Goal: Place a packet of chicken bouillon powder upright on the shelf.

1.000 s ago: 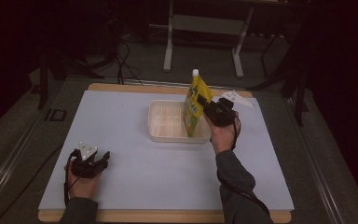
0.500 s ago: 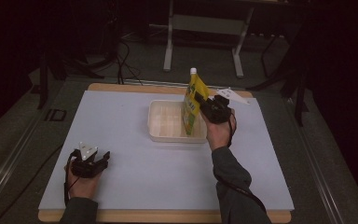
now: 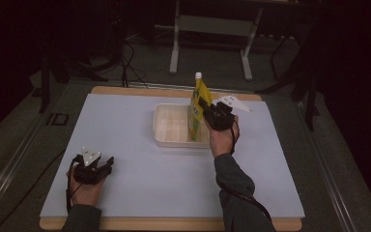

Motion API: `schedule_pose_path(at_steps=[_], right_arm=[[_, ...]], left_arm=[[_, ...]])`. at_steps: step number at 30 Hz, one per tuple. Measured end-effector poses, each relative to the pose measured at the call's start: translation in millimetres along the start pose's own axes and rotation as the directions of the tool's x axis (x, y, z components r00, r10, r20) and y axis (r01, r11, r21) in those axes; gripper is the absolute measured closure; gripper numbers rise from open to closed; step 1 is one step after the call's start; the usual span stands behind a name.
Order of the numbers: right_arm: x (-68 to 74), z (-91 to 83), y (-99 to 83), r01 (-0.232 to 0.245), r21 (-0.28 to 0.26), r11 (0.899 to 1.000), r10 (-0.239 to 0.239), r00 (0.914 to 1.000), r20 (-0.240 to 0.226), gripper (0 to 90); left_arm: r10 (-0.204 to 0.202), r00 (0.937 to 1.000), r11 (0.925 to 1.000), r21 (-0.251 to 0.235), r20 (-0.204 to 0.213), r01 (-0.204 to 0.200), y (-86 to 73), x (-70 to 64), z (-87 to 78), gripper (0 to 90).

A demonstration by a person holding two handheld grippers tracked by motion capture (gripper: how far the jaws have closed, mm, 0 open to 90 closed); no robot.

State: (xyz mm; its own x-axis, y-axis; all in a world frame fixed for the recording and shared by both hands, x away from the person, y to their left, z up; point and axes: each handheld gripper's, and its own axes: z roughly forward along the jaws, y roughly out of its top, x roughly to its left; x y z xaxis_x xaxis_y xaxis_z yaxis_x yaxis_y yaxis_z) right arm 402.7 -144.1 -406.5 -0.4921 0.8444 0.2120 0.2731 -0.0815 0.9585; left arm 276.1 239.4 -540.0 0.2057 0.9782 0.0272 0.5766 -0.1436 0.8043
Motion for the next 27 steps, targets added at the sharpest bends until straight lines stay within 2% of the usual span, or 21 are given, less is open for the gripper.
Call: schedule_pose_path(at_steps=[12, 24, 27], right_arm=[[-0.3, 4.4, -15.0, -0.022, 0.008, 1.0, 0.022, 0.9998, 0.005, 90.0], [9.8, 11.2, -31.4, 0.024, 0.058, 0.998, -0.025, 0.9995, 0.017, 90.0], [11.8, 11.5, -30.5, 0.031, 0.073, 0.997, -0.033, 0.9993, 0.02, 90.0]], left_arm=[[0.0, 1.0, 1.0, -0.001, 0.001, 0.0, 0.0, 0.0, -0.1, 48.4], [0.0, 1.0, 1.0, -0.001, 0.002, 0.0, -0.1, 0.1, -0.1, 48.3], [0.0, 1.0, 1.0, 0.0, 0.001, 0.0, -0.1, 0.1, -0.1, 48.3]])
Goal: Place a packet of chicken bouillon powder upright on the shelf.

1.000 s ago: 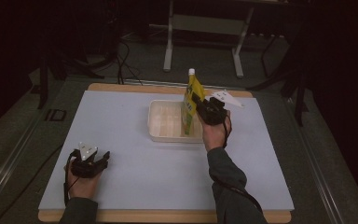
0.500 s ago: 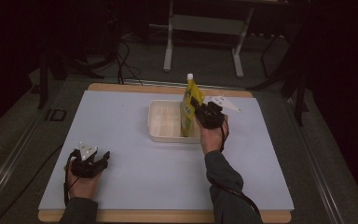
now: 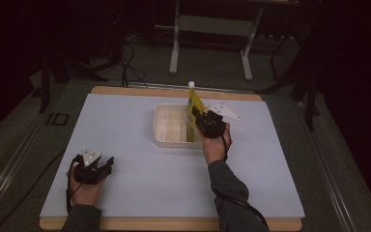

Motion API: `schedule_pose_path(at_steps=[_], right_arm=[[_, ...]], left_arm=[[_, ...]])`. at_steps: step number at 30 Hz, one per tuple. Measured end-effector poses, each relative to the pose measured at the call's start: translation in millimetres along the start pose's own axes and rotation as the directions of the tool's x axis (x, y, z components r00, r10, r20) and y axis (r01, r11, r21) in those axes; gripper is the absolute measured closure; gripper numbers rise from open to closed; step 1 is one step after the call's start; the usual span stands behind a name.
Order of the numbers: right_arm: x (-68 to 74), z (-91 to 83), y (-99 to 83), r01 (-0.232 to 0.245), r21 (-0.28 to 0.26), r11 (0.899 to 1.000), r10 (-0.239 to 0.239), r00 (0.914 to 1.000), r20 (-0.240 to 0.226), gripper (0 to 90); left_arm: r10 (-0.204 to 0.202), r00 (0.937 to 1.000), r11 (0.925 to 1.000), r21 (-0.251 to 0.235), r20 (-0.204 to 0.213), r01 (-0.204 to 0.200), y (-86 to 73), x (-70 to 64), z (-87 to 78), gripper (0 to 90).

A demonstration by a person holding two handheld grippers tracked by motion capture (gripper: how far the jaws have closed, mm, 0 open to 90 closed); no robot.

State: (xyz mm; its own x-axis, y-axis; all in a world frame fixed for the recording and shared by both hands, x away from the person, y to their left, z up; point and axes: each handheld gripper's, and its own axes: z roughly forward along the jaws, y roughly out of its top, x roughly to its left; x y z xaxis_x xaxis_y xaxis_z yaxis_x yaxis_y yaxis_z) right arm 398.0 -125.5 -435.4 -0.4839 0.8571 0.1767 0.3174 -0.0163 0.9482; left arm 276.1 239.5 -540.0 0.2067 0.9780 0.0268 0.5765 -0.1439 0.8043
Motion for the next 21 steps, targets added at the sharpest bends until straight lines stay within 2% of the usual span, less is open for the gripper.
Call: schedule_pose_path(at_steps=[5, 7, 12, 17, 18, 21], right_arm=[[3.2, 3.3, 9.7, 0.039, 0.092, 0.995, -0.041, 0.9987, 0.028, 90.0], [4.0, 3.9, 11.3, 0.052, 0.107, 0.993, -0.056, 0.9978, 0.035, 90.0], [3.5, 5.3, 15.2, 0.038, 0.138, 0.99, -0.043, 0.9985, 0.032, 90.0], [4.7, 5.4, 18.4, 0.049, 0.171, 0.984, -0.054, 0.9983, 0.023, 88.1], [5.0, 5.5, 18.6, 0.054, 0.195, 0.979, -0.058, 0.9982, 0.015, 78.3], [4.6, 3.3, 18.3, 0.06, 0.214, 0.975, -0.059, 0.9982, -0.012, 69.3]], left_arm=[[0.002, 1.0, 1.0, 0.0, -0.001, -0.002, 0.0, -0.1, -0.1, 48.3], [0.0, 1.0, 1.0, 0.001, -0.001, 0.0, 0.0, 0.0, 0.0, 48.3], [-0.003, 1.0, 1.0, 0.001, 0.0, 0.003, 0.0, 0.1, 0.2, 48.3], [-0.005, 1.0, 1.0, 0.0, 0.002, 0.005, 0.0, 0.4, 0.1, 48.2], [-0.005, 1.0, 1.0, 0.0, 0.001, 0.005, 0.0, 0.6, 0.0, 48.2], [-0.005, 1.0, 1.0, -0.001, 0.002, 0.005, 0.0, 0.5, -0.1, 48.2]])
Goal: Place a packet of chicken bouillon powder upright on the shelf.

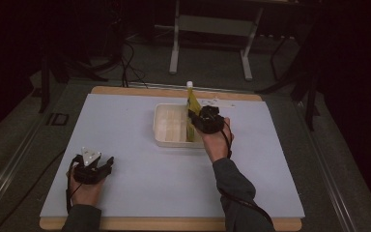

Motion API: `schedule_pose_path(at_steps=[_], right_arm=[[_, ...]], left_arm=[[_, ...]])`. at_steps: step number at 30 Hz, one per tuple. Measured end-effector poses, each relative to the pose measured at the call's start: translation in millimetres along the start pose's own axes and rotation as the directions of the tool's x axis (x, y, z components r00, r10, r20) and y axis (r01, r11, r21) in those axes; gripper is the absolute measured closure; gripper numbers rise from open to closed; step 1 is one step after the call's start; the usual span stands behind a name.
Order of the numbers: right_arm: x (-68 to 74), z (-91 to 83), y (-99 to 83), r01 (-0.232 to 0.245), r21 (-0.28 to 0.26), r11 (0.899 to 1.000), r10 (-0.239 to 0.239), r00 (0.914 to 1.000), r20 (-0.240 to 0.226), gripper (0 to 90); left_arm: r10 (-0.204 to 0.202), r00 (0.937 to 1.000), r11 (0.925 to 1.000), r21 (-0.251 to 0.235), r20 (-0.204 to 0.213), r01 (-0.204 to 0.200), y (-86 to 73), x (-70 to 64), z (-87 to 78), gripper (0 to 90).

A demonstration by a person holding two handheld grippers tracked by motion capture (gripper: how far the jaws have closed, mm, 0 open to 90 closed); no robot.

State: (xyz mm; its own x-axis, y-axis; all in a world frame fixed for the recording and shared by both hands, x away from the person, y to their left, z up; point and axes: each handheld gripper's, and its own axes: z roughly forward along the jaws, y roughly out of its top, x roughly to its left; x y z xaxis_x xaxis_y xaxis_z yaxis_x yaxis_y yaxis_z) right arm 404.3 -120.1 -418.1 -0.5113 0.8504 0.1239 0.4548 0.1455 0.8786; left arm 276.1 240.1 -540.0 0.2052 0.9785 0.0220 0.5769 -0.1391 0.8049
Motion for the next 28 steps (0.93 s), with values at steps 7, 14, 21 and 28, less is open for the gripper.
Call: schedule_pose_path(at_steps=[7, 14, 21, 28], right_arm=[[-2.7, -7.3, -0.5, 0.064, 0.024, 0.998, -0.064, 0.9979, -0.01, 53.3], [-4.0, -21.8, -1.7, 0.101, 0.065, 0.993, -0.099, 0.9942, -0.043, 46.6], [-5.3, -35.3, -11.1, 0.147, 0.127, 0.981, -0.136, 0.9861, -0.095, 41.1], [-16.7, -56.6, -34.2, 0.192, 0.183, 0.964, -0.171, 0.9777, -0.121, 36.7]], left_arm=[[0.0, 1.0, 1.0, 0.0, -0.001, 0.0, 0.0, 0.1, -0.1, 48.2], [-0.001, 1.0, 1.0, -0.001, -0.001, 0.001, 0.0, 0.0, 0.0, 48.2], [0.002, 1.0, 1.0, 0.001, -0.007, -0.002, 0.1, -0.4, 0.2, 48.1], [-0.01, 0.9996, 0.9999, 0.009, -0.028, 0.01, 0.3, 0.2, 0.6, 46.4]])
